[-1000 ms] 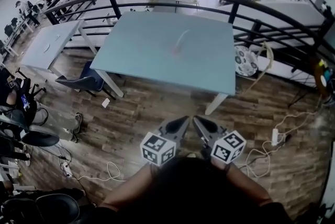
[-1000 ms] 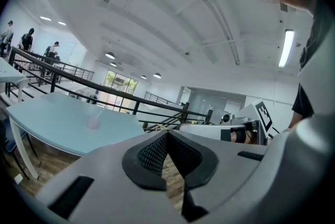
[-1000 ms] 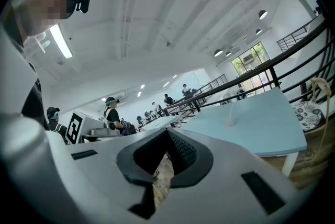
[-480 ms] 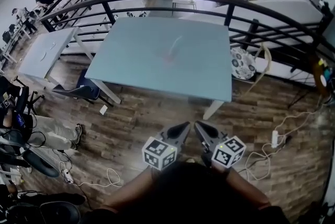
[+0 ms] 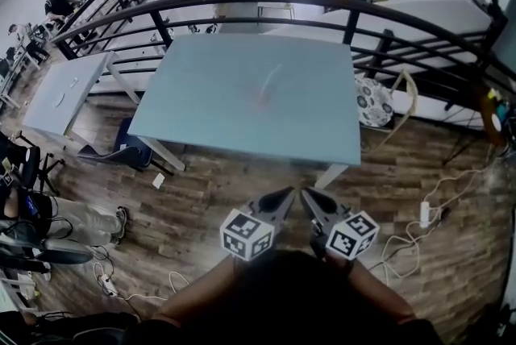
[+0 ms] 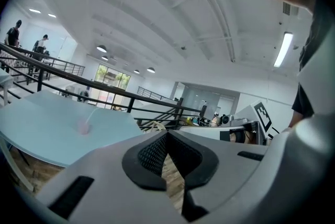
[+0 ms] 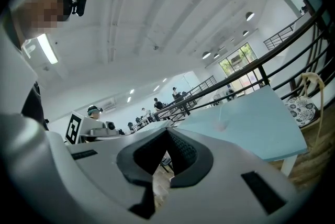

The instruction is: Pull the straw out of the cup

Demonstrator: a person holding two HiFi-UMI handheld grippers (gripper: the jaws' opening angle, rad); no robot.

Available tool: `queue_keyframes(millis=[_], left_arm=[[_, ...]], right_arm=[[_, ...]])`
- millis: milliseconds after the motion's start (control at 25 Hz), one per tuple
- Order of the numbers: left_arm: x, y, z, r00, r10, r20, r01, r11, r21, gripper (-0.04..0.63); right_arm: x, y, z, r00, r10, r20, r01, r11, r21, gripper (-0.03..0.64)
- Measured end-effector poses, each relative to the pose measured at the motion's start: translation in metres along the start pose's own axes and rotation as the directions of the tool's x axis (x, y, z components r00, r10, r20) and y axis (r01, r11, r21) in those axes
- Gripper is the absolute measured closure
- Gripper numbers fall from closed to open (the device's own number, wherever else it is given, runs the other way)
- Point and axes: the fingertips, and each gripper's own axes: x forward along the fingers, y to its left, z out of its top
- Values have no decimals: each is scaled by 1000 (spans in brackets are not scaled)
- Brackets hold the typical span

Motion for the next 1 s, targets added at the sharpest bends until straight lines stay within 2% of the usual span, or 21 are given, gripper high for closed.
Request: queue_keyframes(millis=[600,1000], left_arm=[[-31,116,42,999,-47,1,47,999,22,584],[-64,169,42,998,-55,-2,55,998,-2,584]], right_arm=[[120,18,12,998,-54,27,54,998,12,606],[177,43,-1,998,-54,21,53,998,23,606]])
